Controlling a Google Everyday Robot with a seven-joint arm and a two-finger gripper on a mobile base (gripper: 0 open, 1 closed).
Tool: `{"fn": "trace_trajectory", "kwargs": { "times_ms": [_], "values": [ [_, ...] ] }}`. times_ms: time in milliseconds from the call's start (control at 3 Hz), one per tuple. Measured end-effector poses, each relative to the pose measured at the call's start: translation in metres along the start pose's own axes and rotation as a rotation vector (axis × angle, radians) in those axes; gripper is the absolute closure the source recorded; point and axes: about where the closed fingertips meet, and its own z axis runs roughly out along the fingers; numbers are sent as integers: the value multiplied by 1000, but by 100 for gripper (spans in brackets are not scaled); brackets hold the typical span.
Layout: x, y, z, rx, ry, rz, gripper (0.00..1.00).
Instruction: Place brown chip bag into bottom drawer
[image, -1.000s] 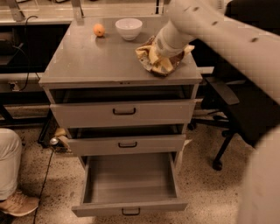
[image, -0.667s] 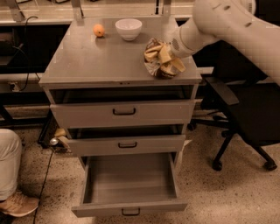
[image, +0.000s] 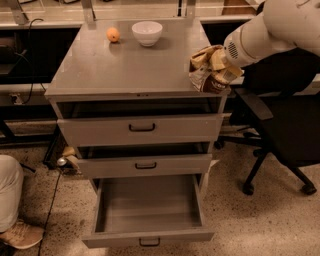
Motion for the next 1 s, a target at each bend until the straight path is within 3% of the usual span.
{"fn": "trace_trajectory", "kwargs": {
  "times_ms": [333, 667, 1000],
  "values": [
    [8, 3, -12, 14, 15, -10, 100],
    [36, 11, -52, 65, 54, -3, 100],
    [96, 39, -117, 129, 174, 31, 100]
  ]
}}
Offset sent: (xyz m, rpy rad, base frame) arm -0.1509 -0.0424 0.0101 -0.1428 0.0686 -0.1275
